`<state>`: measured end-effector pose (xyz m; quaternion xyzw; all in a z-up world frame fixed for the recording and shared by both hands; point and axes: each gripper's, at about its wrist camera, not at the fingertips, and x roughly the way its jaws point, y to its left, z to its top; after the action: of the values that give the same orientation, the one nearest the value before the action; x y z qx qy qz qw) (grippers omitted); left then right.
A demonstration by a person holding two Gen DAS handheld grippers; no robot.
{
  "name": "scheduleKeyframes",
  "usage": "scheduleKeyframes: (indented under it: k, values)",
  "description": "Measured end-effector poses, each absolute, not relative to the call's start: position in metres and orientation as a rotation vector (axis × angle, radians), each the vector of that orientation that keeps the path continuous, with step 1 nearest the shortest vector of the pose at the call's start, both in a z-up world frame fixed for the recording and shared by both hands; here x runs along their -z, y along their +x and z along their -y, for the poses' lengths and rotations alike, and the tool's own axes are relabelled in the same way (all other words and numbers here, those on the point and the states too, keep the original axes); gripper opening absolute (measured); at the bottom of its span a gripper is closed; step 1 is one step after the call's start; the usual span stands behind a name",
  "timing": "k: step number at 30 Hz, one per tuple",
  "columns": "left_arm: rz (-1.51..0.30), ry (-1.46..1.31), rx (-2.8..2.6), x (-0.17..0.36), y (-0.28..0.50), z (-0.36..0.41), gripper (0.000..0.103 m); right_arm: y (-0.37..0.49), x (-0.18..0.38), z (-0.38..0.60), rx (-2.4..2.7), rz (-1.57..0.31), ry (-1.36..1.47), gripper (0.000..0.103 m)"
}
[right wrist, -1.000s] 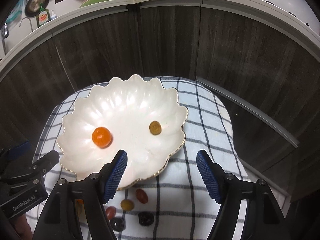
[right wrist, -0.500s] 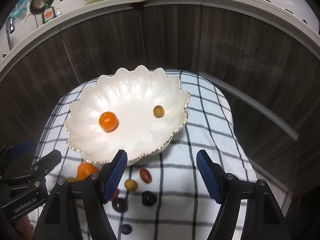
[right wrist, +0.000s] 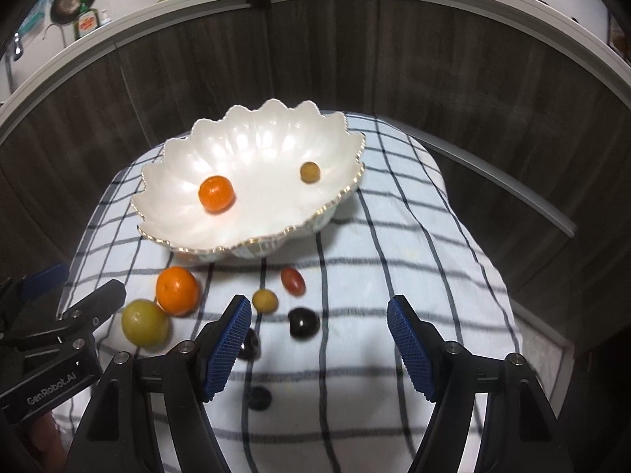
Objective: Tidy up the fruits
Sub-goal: 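Grasp the green citrus with the left tool while the right tool grasps a dark plum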
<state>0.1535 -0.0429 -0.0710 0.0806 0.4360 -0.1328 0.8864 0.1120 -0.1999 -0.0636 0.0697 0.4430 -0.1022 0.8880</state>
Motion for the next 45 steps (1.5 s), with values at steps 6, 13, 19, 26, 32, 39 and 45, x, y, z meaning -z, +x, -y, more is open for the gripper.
scheduleKeyframes:
  k: [6, 13, 19, 26, 32, 39, 45]
  values:
    - [-0.918, 0.185, 0.314, 0.083, 0.148, 0.037, 0.083, 0.102, 0.072, 0.192, 0.241, -0.934, 0.155, 0.073]
    - [-0.917, 0.204, 0.337, 0.094, 0.145, 0.032, 0.083, 0.090, 0.084, 0.173, 0.230, -0.957, 0.122, 0.073]
    - [-0.916, 0.221, 0.349, 0.105, 0.146, 0.029, 0.083, 0.085, 0.095, 0.162, 0.217, -0.976, 0.129, 0.073]
    - [-0.912, 0.224, 0.370, 0.116, 0.146, 0.031, 0.083, 0.082, 0.100, 0.157, 0.201, -0.960, 0.120, 0.072]
    - [-0.914, 0.216, 0.367, 0.126, 0.148, 0.033, 0.080, 0.085, 0.110, 0.154, 0.185, -0.985, 0.118, 0.072]
    - [-0.926, 0.199, 0.369, 0.134, 0.152, 0.034, 0.073, 0.087, 0.120, 0.149, 0.168, -0.995, 0.106, 0.062]
    - [-0.937, 0.199, 0.380, 0.142, 0.155, 0.037, 0.066, 0.088, 0.131, 0.151, 0.161, -1.028, 0.116, 0.049]
